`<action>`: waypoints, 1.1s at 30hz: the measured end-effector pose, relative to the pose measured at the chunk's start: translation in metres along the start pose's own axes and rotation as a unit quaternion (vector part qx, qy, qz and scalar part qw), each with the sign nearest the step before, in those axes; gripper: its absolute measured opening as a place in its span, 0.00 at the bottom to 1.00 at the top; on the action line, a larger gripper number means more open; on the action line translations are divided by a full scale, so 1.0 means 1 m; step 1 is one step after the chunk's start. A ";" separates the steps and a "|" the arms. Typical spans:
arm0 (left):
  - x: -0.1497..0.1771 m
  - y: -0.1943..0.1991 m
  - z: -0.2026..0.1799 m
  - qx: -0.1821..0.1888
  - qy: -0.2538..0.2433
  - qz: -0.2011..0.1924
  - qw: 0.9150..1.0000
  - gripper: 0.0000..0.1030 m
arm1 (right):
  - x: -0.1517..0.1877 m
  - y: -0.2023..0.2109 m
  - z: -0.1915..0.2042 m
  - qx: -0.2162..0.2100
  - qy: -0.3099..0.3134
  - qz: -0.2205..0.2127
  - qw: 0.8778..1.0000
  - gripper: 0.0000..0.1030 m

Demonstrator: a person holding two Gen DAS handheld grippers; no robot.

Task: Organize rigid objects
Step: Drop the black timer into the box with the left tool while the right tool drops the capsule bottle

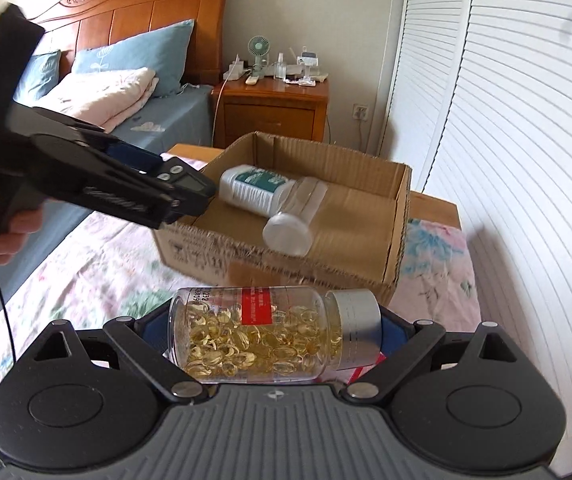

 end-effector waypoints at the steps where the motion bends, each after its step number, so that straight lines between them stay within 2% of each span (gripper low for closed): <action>1: -0.003 -0.006 0.001 -0.001 0.003 0.001 1.000 0.67 | -0.002 -0.001 -0.001 0.001 0.000 0.000 1.000 0.95; 5: -0.008 -0.023 0.006 0.000 0.018 0.001 1.000 0.70 | -0.007 -0.004 -0.006 0.005 -0.001 -0.001 1.000 0.95; 6: -0.008 -0.025 0.007 -0.003 0.023 0.000 1.000 0.75 | -0.009 -0.005 -0.008 0.005 -0.001 -0.001 1.000 0.95; 7: -0.007 -0.027 0.007 -0.006 0.029 0.000 1.000 0.89 | -0.009 -0.006 -0.008 0.006 -0.002 -0.001 1.000 0.95; 8: -0.006 -0.027 0.008 -0.010 0.035 -0.001 0.999 0.96 | -0.010 -0.006 -0.008 0.007 -0.002 0.000 1.000 0.95; 15: 0.011 -0.010 0.007 -0.029 0.036 -0.007 0.999 0.96 | -0.013 -0.010 -0.011 0.009 -0.008 0.000 1.000 0.95; 23: 0.052 0.022 -0.003 -0.025 0.061 -0.015 0.998 0.96 | -0.026 -0.015 -0.017 0.004 -0.020 0.001 1.000 0.95; 27: 0.067 0.031 -0.010 -0.047 0.061 -0.024 0.997 0.96 | -0.044 -0.024 -0.023 0.001 -0.031 0.003 1.000 0.95; 33: 0.079 0.033 -0.014 -0.052 0.058 -0.009 0.997 0.96 | -0.090 -0.054 -0.036 0.012 -0.044 0.007 0.999 0.95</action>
Point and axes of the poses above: each gripper's, at about its wrist camera, not at the fingertips, and y roughly against the way its jaws point, z to its left, x to its underside, the point moved 1 cm from there along -y, roughly the way its jaws point, and after that the axes turned 7 degrees about z, right-handed, at the moved point
